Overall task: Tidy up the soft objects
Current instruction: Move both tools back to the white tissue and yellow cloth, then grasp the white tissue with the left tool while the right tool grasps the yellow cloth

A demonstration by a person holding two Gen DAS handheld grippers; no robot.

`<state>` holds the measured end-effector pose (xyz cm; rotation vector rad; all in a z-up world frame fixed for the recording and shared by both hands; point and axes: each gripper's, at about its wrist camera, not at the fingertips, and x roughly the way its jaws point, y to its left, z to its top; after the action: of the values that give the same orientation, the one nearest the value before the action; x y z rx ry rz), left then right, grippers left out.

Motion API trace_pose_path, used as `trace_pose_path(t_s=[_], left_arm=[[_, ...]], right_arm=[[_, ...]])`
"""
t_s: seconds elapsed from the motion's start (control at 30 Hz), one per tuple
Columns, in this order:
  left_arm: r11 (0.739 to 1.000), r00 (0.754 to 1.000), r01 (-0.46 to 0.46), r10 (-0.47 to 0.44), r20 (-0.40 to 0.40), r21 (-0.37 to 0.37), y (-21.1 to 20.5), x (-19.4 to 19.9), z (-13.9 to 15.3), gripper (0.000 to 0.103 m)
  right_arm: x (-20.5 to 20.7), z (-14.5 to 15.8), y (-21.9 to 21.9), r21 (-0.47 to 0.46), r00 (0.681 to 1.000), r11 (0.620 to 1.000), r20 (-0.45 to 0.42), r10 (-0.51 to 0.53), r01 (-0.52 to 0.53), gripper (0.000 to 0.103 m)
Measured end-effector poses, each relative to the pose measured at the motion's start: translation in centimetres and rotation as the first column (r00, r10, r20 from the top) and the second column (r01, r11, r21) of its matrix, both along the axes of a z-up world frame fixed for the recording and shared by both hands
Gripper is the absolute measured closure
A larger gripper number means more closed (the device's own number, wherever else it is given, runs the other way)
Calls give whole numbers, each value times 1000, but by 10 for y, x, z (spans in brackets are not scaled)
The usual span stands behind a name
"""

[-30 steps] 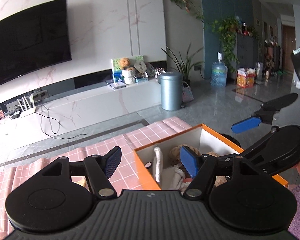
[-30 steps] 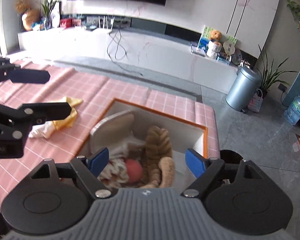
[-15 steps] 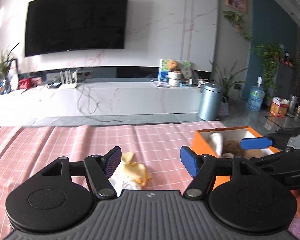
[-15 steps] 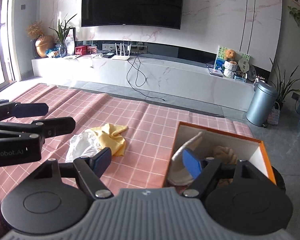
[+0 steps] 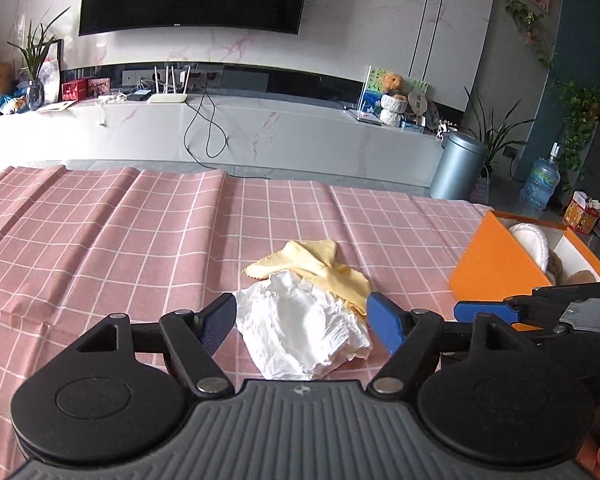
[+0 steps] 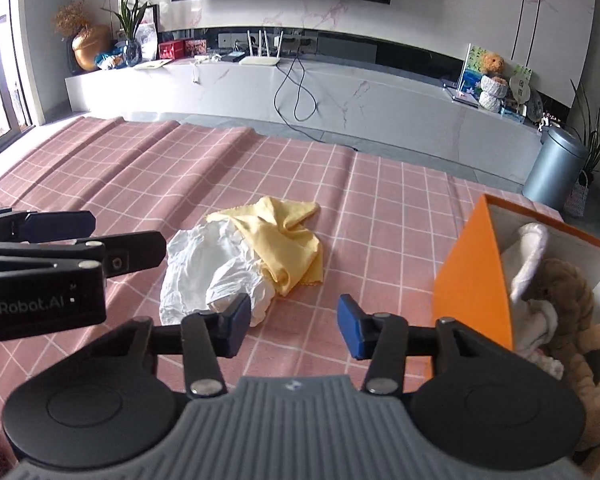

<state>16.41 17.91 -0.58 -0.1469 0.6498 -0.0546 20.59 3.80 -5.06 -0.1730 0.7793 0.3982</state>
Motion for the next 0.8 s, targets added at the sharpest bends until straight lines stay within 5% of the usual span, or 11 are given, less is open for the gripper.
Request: trace_pose_path(t_s=[0.33,0.53,0.67,0.8], left_arm=[[996,996,-31,24,-83,-87,30,20,-46,14],[994,997,-9,1,-71,-113,27,33,-49,14],[996,995,2,-10,-96,-91,22,42,-57,14],[996,993,-13,2,-117,-92,22,45,-65,20]], right_arm=[[43,-37,23,-50,999,998,-37,-37,35,71],[58,-50,23,-35,996,998,-68,-50,48,72],[65,-61,22,-17,992,999,-120,-47,45,88],[62,-62,24,-14,994,999,-108,-33,32,90]])
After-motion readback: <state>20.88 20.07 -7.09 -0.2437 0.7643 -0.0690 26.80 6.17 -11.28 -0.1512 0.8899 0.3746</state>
